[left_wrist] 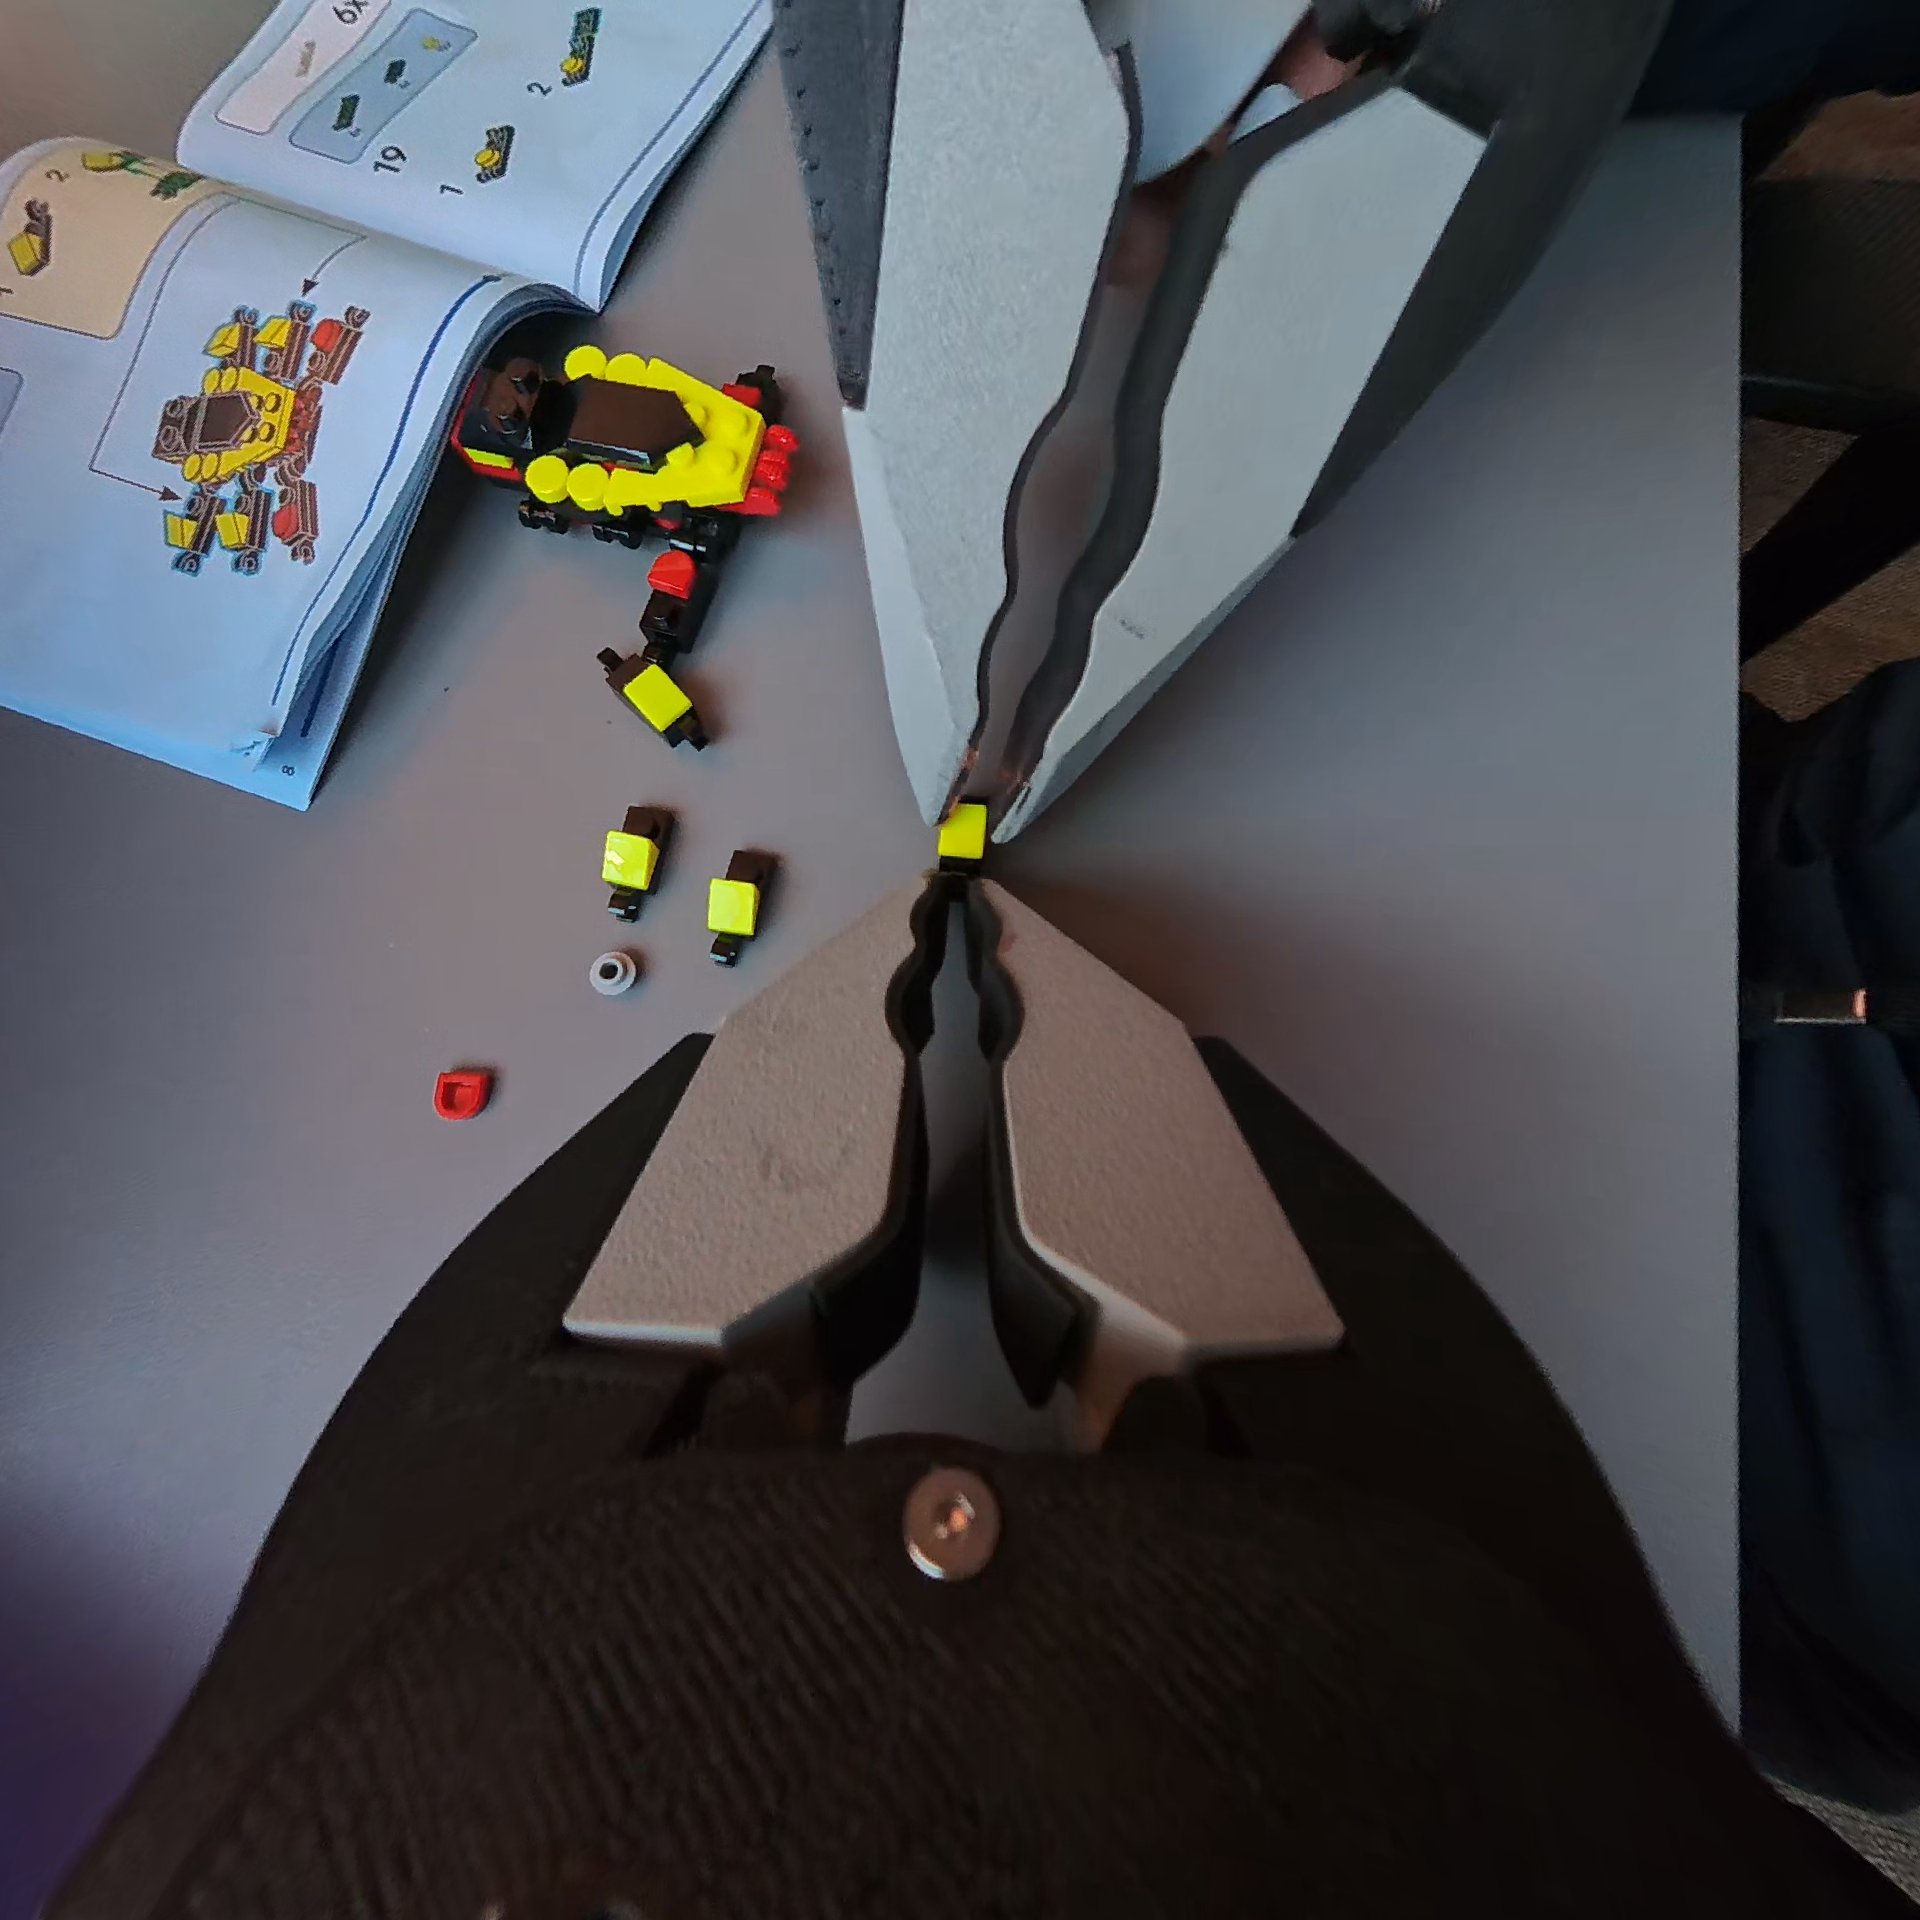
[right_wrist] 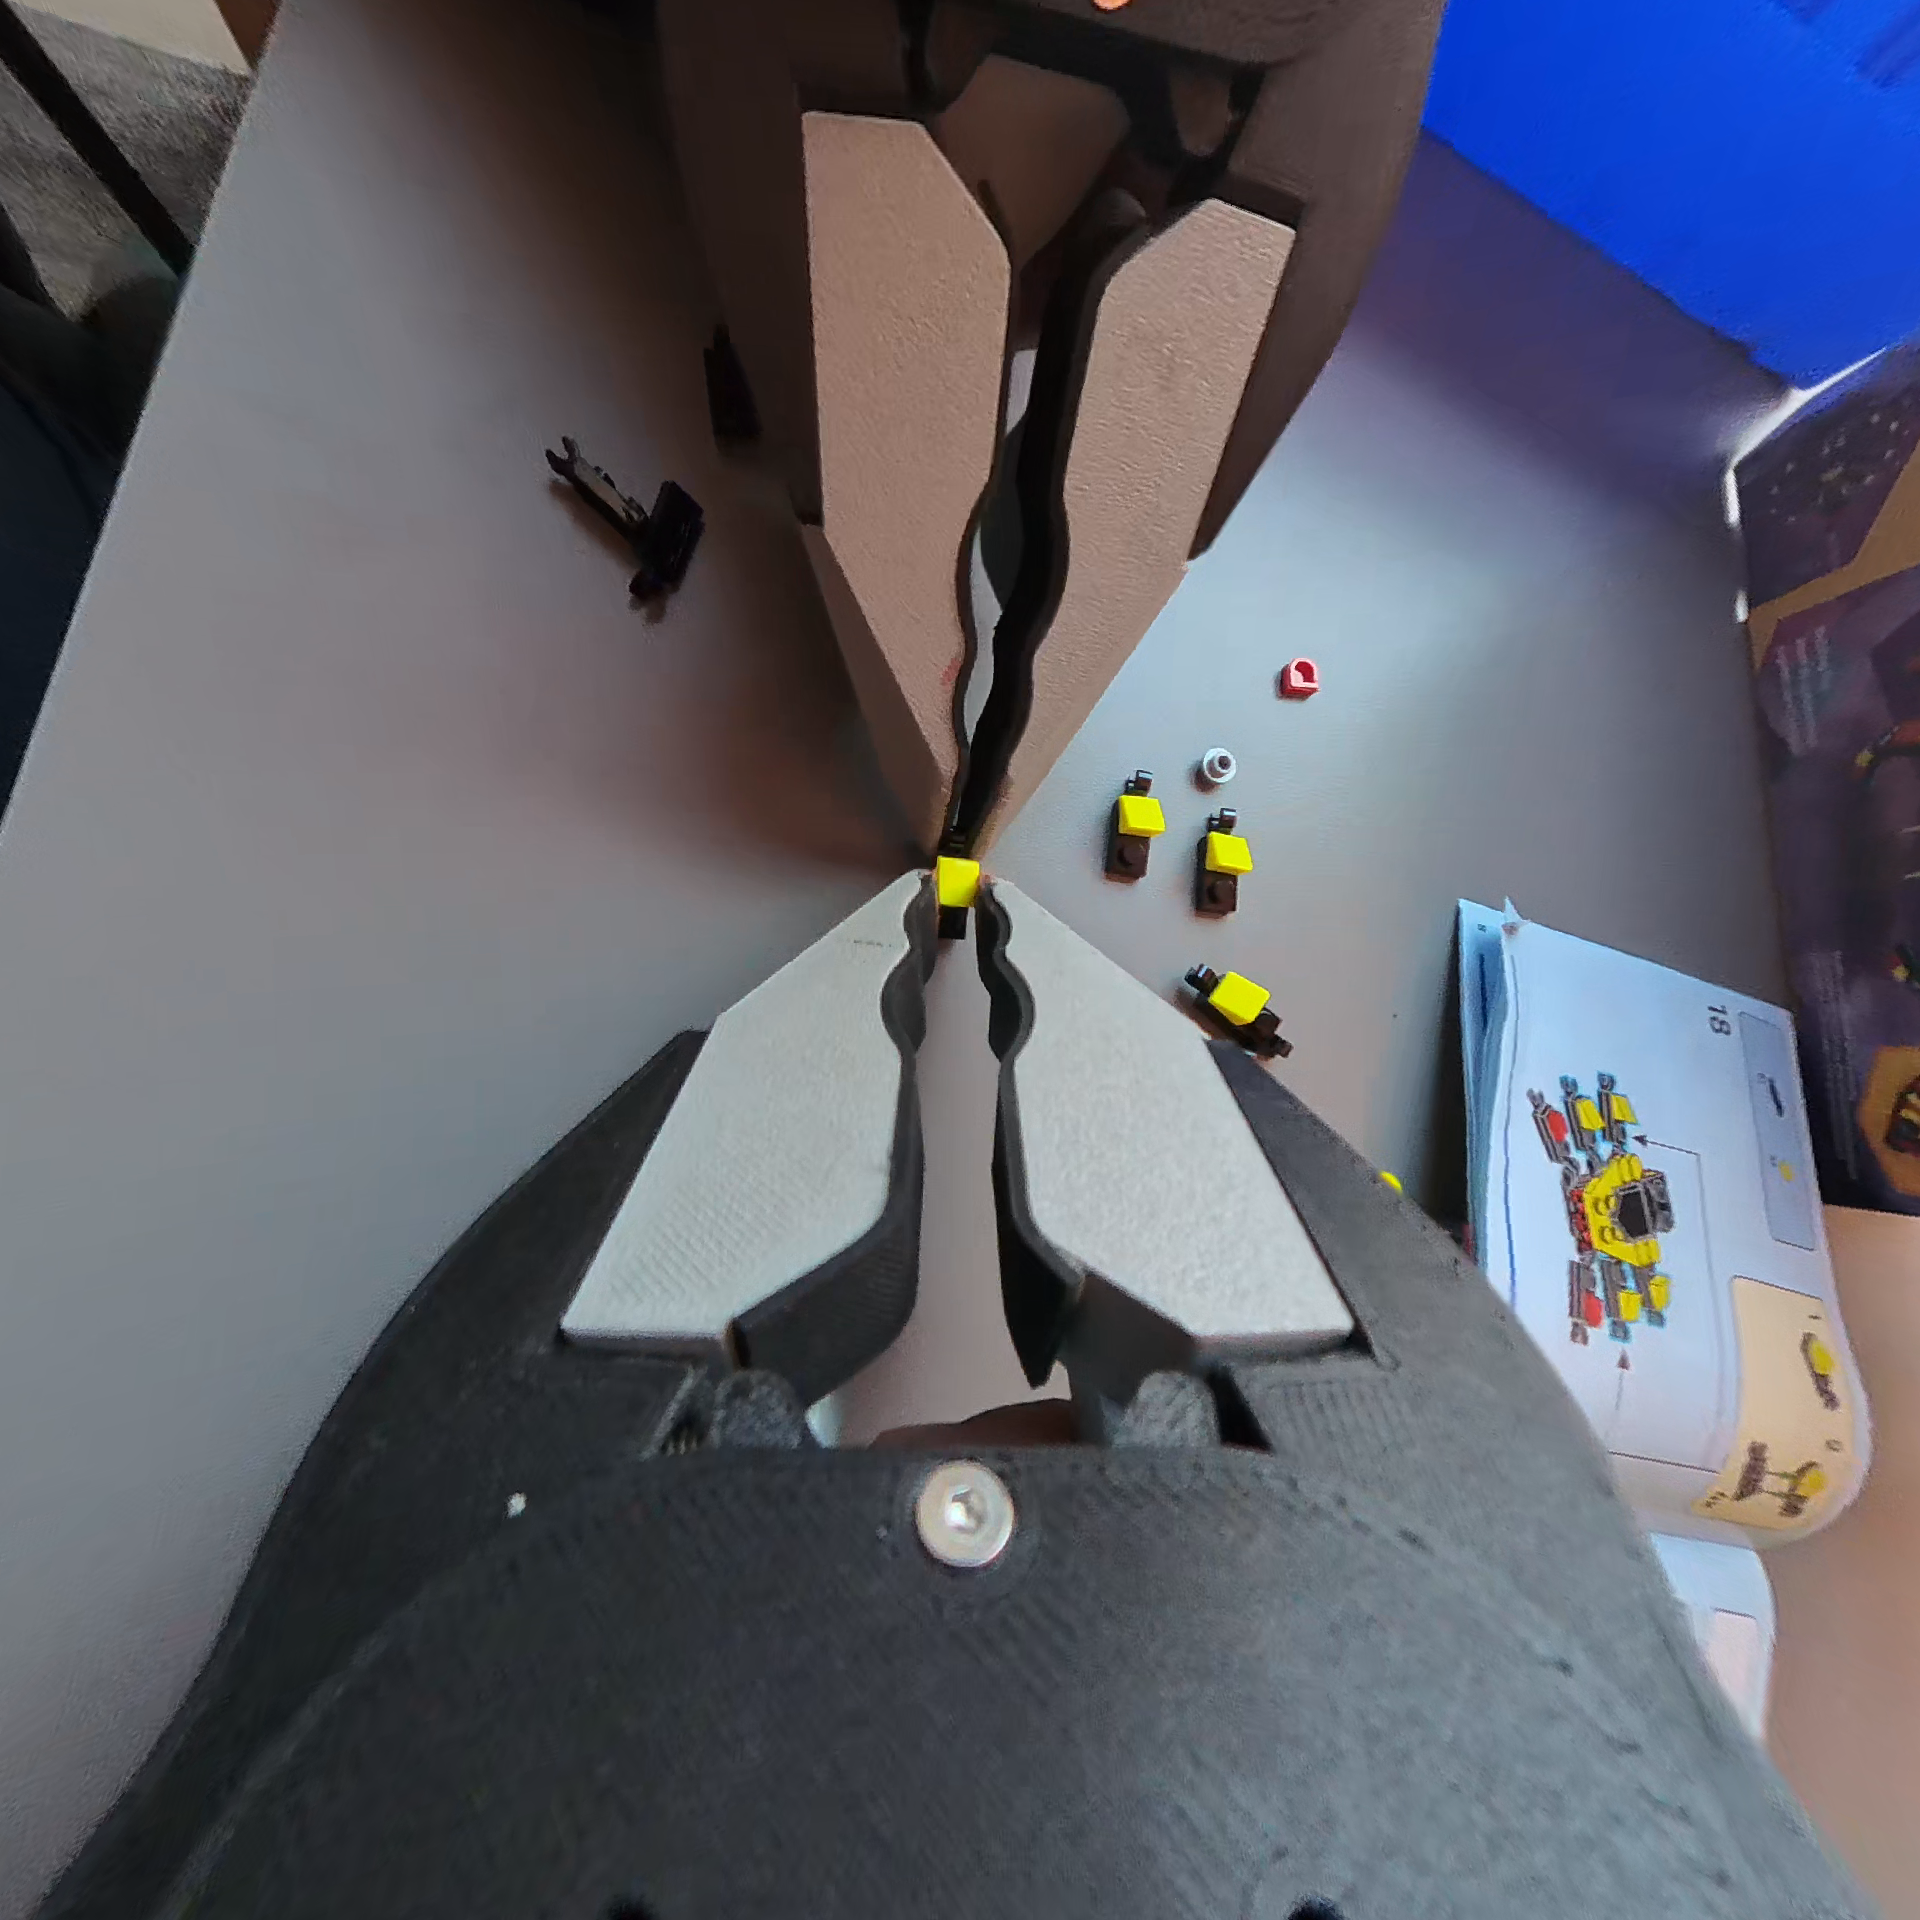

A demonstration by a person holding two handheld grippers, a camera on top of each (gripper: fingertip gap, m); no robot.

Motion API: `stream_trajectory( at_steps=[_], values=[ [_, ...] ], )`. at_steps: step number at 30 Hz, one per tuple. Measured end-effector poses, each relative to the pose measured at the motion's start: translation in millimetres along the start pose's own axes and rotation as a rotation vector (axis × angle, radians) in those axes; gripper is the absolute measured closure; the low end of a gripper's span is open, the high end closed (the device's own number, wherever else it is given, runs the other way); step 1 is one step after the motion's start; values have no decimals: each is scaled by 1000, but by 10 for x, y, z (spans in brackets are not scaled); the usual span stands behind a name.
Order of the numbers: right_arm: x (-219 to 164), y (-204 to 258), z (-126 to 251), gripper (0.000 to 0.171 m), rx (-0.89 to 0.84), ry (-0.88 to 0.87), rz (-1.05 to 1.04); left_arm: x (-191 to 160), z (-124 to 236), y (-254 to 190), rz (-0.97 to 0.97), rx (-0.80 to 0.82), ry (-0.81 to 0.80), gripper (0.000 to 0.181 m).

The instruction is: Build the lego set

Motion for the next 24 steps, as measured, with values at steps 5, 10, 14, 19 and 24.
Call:
stream_trajectory(
  at_steps=[5,10,14,19,24],
  values=[
    [-11,4,-2,167,16,84,112,5,-5,2,-4,1,0,180],
    [-10,3,-7,167,78,166,170,5,-4,3,-1,0,0,180],
    [-5,1,-16,168,128,255,157,4,-1,5,23,1,0,181],
    [4,-2,-38,168,144,281,128,0,7,8,65,3,-1,181],
    [10,5,-82,167,68,312,195,-2,10,8,89,3,-2,181]
  ],
)
Point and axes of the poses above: each gripper's, where its closed fingertips meet, z back along the fingers, x out of its top, y = z × x across the jaws, the point moved 1 cm from there along z, back along the fingers, and after that the axes turned 13 degrees about -y, right-handed, at the moved point
